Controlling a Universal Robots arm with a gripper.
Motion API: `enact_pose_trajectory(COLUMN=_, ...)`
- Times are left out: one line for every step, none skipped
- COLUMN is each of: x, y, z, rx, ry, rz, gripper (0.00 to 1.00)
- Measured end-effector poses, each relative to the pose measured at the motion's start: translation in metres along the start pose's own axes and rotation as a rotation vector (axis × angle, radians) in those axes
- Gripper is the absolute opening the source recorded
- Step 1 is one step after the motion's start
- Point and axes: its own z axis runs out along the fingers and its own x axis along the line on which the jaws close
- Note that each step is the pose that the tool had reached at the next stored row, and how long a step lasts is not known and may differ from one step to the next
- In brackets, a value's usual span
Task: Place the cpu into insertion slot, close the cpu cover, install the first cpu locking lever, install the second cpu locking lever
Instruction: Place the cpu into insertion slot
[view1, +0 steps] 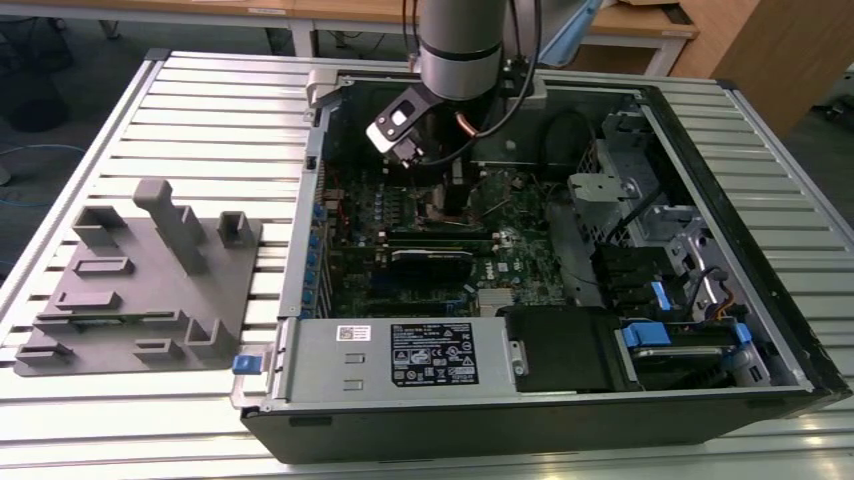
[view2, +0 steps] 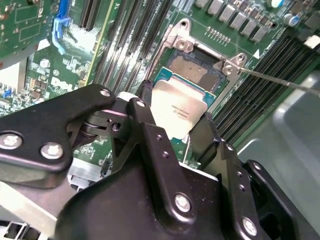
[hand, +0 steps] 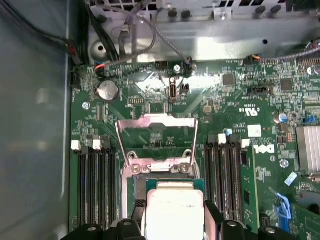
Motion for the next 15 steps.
enact_pose_trajectory(x=-0.0001, y=-0.0002, z=0.0008, rx=0.0002, ry=0.0002, rz=0.0, gripper=0.54)
enact_pose_trajectory(x=-0.0001, y=-0.0003, z=0.0017, rx=0.0003, ry=0.0004, rz=0.0, gripper=0.54)
enact_pose_trajectory(x=-0.0001, y=-0.0004, z=0.0026, rx=0.0004, ry=0.0015, rz=-0.001, gripper=0.54)
enact_pose_trajectory(x=-0.0001, y=-0.0005, z=0.0035, rx=0.0007, ry=0.0034, rz=-0.004, gripper=0.54)
enact_pose_trajectory(x=-0.0001, y=-0.0005, z=0.0042, rx=0.0011, ry=0.0055, rz=-0.007, gripper=0.54)
enact_pose_trajectory(x=-0.0001, y=-0.0006, z=0.0048, rx=0.0015, ry=0.0072, rz=-0.01, gripper=0.54)
enact_pose_trajectory(x=-0.0001, y=-0.0007, z=0.0053, rx=0.0018, ry=0.0084, rz=-0.013, gripper=0.54)
enact_pose_trajectory(x=-0.0001, y=-0.0007, z=0.0055, rx=0.0019, ry=0.0088, rz=-0.019, gripper=0.54)
enact_pose_trajectory(x=-0.0001, y=-0.0007, z=0.0055, rx=0.0021, ry=0.0092, rz=-0.024, gripper=0.54)
enact_pose_trajectory(x=-0.0001, y=-0.0006, z=0.0055, rx=0.0021, ry=0.0094, rz=-0.026, gripper=0.54)
enact_pose_trajectory(x=-0.0001, y=-0.0006, z=0.0056, rx=0.0021, ry=0.0096, rz=-0.026, gripper=0.54)
enact_pose_trajectory(x=-0.0001, y=-0.0006, z=0.0056, rx=0.002, ry=0.0097, rz=-0.026, gripper=0.54)
enact_pose_trajectory(x=-0.0001, y=-0.0006, z=0.0056, rx=0.002, ry=0.0097, rz=-0.026, gripper=0.54)
enact_pose_trajectory(x=-0.0001, y=-0.0006, z=0.0056, rx=0.002, ry=0.0097, rz=-0.026, gripper=0.54)
enact_pose_trajectory(x=-0.0001, y=-0.0007, z=0.0057, rx=0.002, ry=0.0097, rz=-0.026, gripper=0.54)
